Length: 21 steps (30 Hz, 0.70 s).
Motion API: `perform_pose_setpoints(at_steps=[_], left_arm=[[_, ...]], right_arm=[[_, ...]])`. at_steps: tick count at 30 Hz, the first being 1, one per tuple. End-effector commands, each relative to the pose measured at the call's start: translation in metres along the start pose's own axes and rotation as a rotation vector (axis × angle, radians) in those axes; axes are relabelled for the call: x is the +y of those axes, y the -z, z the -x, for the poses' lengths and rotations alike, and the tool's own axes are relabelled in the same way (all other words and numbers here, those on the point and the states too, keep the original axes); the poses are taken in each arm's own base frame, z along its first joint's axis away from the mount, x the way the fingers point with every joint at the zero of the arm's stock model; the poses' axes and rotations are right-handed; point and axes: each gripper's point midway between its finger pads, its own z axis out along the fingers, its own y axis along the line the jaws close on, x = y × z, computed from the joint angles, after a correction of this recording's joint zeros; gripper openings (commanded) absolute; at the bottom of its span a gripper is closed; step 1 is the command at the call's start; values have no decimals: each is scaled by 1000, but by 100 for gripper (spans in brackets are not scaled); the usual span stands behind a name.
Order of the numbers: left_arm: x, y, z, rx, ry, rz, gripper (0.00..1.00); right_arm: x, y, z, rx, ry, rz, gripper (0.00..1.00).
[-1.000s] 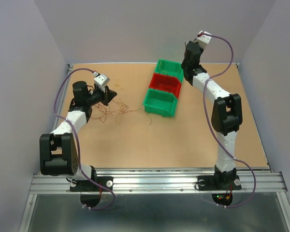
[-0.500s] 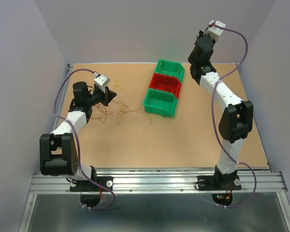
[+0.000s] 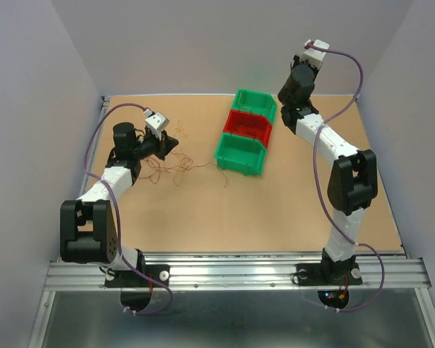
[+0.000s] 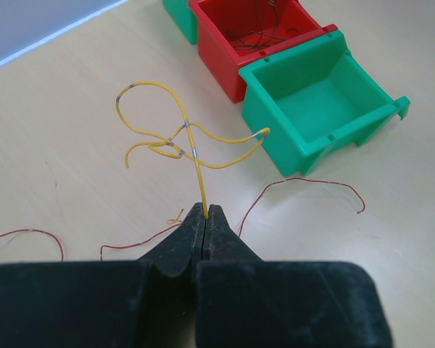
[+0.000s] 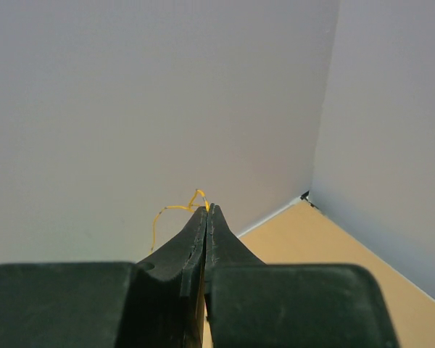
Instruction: Untangle the cables
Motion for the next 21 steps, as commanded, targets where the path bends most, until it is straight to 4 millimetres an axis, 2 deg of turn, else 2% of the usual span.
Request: perform_pose_setpoints(at_steps=[1, 5, 6, 7, 9, 10, 11, 12, 13, 21], left_arm=[[-2, 6, 21, -49, -63, 7, 0], [-3, 6, 22, -49, -68, 6, 0], [-2, 7, 22, -49, -68, 7, 0], [-2, 7, 22, -50, -70, 8, 0], [-2, 7, 22, -48, -70, 7, 0], [-3, 6, 22, -49, -71, 6, 0], [-3, 7, 22, -50, -74, 6, 0], [-3, 7, 21, -47, -70, 5, 0], [-3, 7, 22, -50, -74, 4, 0], [-4, 7, 21, -47, -76, -4, 0]], right_arm=[[15, 13, -7, -21, 34, -6, 1], [42, 26, -19, -25, 61, 23, 1], [54, 32, -34, -11, 80, 41, 1], [59, 32, -30, -20, 81, 41, 1], [75, 40, -36, -17, 90, 58, 1], [84, 43, -52, -3, 116, 66, 1], [93, 47, -46, -13, 108, 76, 1], [101, 50, -61, -2, 129, 84, 0], [104, 51, -54, -9, 119, 83, 1], [161, 81, -71, 15, 62, 200, 1]])
